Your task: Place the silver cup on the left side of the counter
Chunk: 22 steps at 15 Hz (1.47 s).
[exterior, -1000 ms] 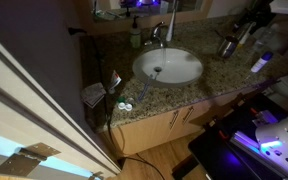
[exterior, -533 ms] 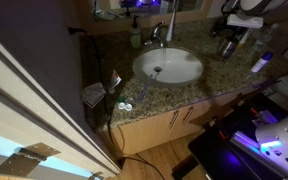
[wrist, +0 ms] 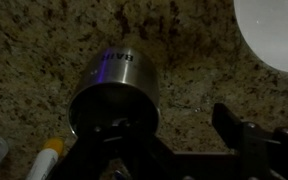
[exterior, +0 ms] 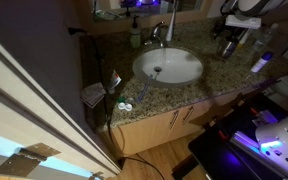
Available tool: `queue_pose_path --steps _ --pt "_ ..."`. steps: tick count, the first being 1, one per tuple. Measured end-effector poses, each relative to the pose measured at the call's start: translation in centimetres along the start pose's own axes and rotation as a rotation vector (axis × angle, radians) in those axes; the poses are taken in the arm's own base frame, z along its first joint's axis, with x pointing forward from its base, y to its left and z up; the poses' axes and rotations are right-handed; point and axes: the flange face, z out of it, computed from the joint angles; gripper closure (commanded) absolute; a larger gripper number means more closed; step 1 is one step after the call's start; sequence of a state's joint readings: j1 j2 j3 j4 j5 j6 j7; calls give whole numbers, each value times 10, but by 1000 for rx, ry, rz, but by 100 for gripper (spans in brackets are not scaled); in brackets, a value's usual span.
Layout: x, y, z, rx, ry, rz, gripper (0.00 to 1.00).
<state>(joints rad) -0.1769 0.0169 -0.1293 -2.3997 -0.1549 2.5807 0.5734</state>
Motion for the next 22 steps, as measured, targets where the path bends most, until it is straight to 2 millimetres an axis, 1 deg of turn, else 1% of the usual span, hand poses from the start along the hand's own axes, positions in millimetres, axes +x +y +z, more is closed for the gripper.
queue_pose_path --steps 1,2,3,6,8,10,12,14,15,16,17,19,20,21,22 --pt "1 3 1 0 -2 8 62" --pt "2 5 1 0 -3 15 70" --pt "3 7 1 0 -3 21 76" --pt "6 13 2 -3 -3 33 97" --pt "6 14 2 -3 -3 35 100" --pt "2 12 4 -1 -11 31 100" --pt "-2 4 3 7 -15 14 99" --pt "-9 -11 -5 25 -9 -21 99" --pt "-12 -22 -15 38 5 -50 99" --pt "-18 -35 -32 55 28 -94 99" --pt "-25 -49 -53 73 49 -143 99" --pt "-48 -74 -100 109 86 -253 99" --pt "-62 -85 -123 122 95 -308 94" --pt "-70 -90 -139 134 106 -320 94" --pt "-72 -90 -143 138 113 -317 94"
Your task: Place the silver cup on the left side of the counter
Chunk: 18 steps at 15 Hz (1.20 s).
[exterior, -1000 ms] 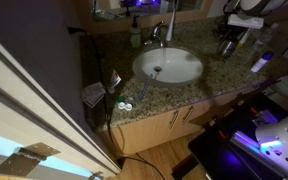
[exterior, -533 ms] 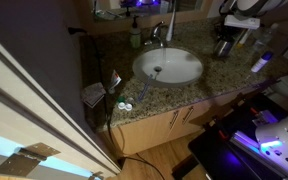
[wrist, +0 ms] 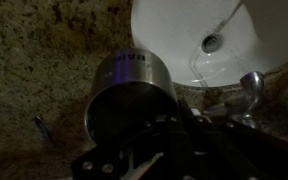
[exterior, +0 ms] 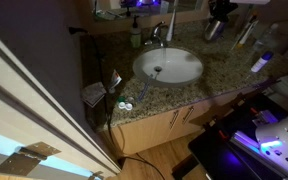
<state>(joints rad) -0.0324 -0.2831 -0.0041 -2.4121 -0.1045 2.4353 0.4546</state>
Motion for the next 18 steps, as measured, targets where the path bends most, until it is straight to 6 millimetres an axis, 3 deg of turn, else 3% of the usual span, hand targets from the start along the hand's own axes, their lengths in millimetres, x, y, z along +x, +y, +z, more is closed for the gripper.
queue_pose_path --steps 3,5,7,10,12,14,18 --pt "2 9 16 -18 -26 13 99" --pt "-4 -9 21 -17 -47 -36 99" --pt "-20 -59 14 26 -64 -141 99" --pt "-49 -149 -24 132 -63 -281 99" --pt "-58 -182 -47 216 -68 -332 94" --pt "-57 -185 -55 248 -72 -355 99" --pt "-56 -187 -49 232 -71 -372 99"
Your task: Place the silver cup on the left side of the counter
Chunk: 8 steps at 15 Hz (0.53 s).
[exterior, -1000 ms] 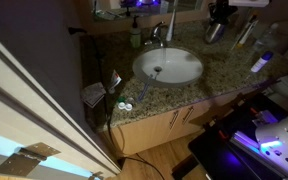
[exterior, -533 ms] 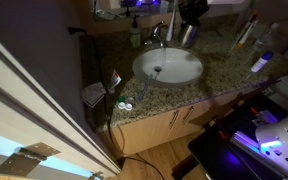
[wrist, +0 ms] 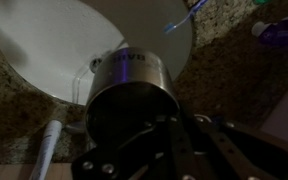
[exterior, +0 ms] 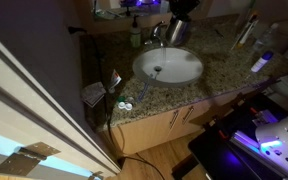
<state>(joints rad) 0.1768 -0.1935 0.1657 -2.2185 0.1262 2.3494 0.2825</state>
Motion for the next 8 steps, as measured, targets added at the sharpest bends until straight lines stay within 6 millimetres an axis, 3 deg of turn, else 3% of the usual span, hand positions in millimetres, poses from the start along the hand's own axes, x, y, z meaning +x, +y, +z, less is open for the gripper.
queue_pose_path --steps 2,8 --pt "1 -23 11 -17 -10 -53 99" --pt "22 -143 45 -117 13 -214 94"
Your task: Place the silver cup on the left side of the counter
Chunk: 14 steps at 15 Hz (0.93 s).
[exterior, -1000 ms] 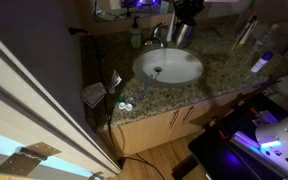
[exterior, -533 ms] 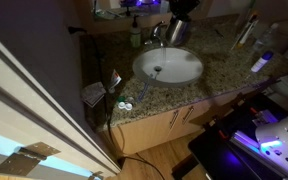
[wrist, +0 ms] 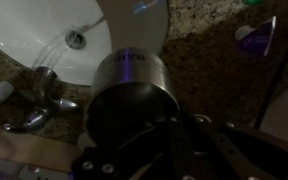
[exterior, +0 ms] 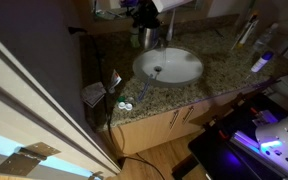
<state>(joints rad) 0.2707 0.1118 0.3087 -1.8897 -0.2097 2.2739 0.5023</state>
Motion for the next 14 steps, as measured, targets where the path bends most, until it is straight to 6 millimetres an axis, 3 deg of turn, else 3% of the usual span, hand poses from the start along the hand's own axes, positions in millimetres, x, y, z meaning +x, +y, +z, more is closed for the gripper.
queue_pose_path --steps 2,6,10,13,14 --pt "14 -14 4 21 0 -6 99" --pt "18 -11 14 23 -15 6 99" --pt "23 -20 53 43 -63 16 99" --pt "38 -40 78 62 -69 16 99" --pt "43 -49 85 74 -69 13 94"
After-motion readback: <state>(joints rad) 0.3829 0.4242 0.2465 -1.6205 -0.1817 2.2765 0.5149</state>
